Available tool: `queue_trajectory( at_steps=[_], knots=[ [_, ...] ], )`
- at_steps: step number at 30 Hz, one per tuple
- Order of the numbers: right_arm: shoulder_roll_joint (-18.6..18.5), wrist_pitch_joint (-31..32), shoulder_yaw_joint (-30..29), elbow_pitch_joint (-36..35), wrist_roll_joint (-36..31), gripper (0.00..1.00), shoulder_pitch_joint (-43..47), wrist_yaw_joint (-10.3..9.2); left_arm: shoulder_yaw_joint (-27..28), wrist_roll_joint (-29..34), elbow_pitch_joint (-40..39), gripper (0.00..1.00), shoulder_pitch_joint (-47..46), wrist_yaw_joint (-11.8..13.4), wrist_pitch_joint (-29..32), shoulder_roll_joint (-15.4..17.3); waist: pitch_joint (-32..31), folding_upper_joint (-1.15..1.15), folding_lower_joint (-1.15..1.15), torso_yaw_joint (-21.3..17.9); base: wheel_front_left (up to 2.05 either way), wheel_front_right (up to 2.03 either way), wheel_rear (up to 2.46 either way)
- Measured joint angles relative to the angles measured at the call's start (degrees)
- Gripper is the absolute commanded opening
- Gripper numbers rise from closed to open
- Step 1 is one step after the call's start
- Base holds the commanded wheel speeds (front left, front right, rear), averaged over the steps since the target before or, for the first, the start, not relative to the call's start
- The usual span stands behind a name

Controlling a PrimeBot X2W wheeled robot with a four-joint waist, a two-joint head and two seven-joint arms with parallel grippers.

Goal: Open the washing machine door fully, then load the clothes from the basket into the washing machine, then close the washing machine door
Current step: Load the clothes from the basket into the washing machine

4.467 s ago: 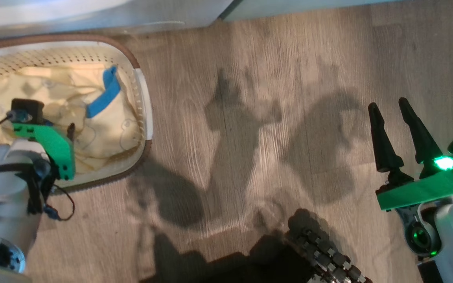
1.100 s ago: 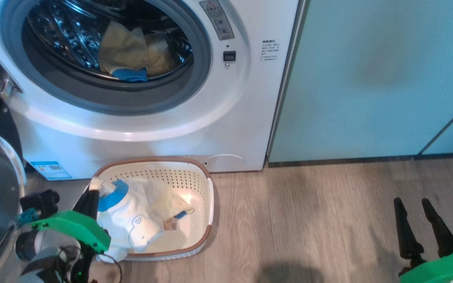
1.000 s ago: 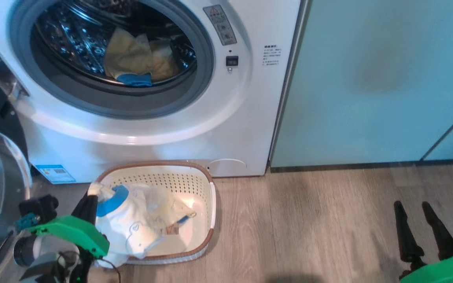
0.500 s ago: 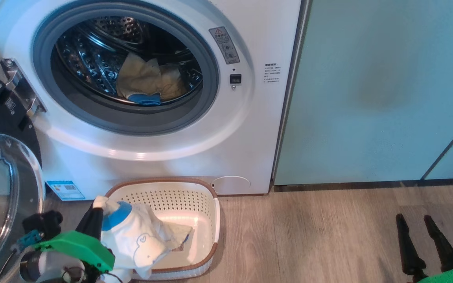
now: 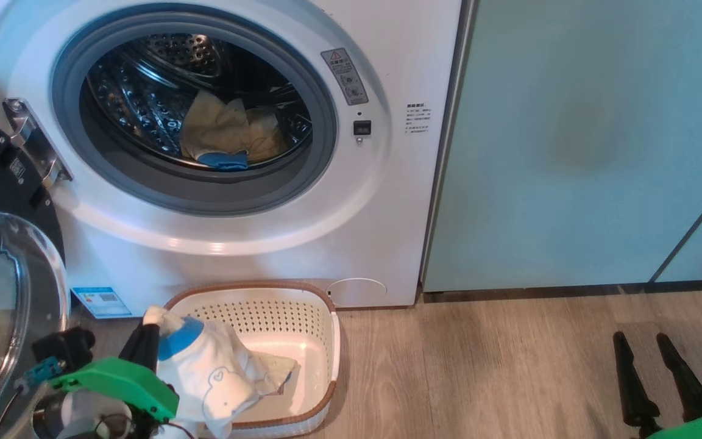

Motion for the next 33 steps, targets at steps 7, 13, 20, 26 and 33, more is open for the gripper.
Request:
queue_trajectory(
  at_steps=[7, 13, 20, 26, 33],
  knots=[
    [0.0, 0.0, 0.4, 0.0, 0.0, 1.00, 0.0, 0.00, 0.0, -1.2, -0.6, 0.00, -1.7, 1.4, 4.0, -0.2, 0.2, 0.00, 0.00, -0.1, 0.00, 0.00, 0.00],
    [0.0, 0.0, 1.3, -0.1, 0.0, 1.00, 0.0, 0.00, -0.5, -1.4, -1.3, 0.00, -7.2, 1.9, 6.7, 0.3, 1.0, 0.00, 0.01, -0.7, 0.00, 0.00, 0.00],
    [0.0, 0.0, 1.6, -0.4, 0.0, 1.00, -0.5, 0.00, -1.8, -0.7, 0.7, 0.00, -15.7, 2.0, 8.5, 0.9, 4.1, 0.00, 0.01, -1.7, 0.00, 0.00, 0.00],
    [0.0, 0.0, 2.0, -0.5, 0.0, 1.00, -1.8, 0.00, -2.2, 0.2, 5.7, 0.00, -24.2, 2.4, 8.5, 0.7, 6.9, 0.00, 0.01, -2.4, 0.00, 0.00, 0.00],
    [0.0, 0.0, 3.0, -0.9, 0.4, 1.00, -6.8, 0.00, -4.3, 1.9, 13.8, 0.00, -36.6, 1.8, 8.9, 0.5, 11.9, 0.00, 0.01, -3.7, 0.00, 0.00, 0.00]
  ],
)
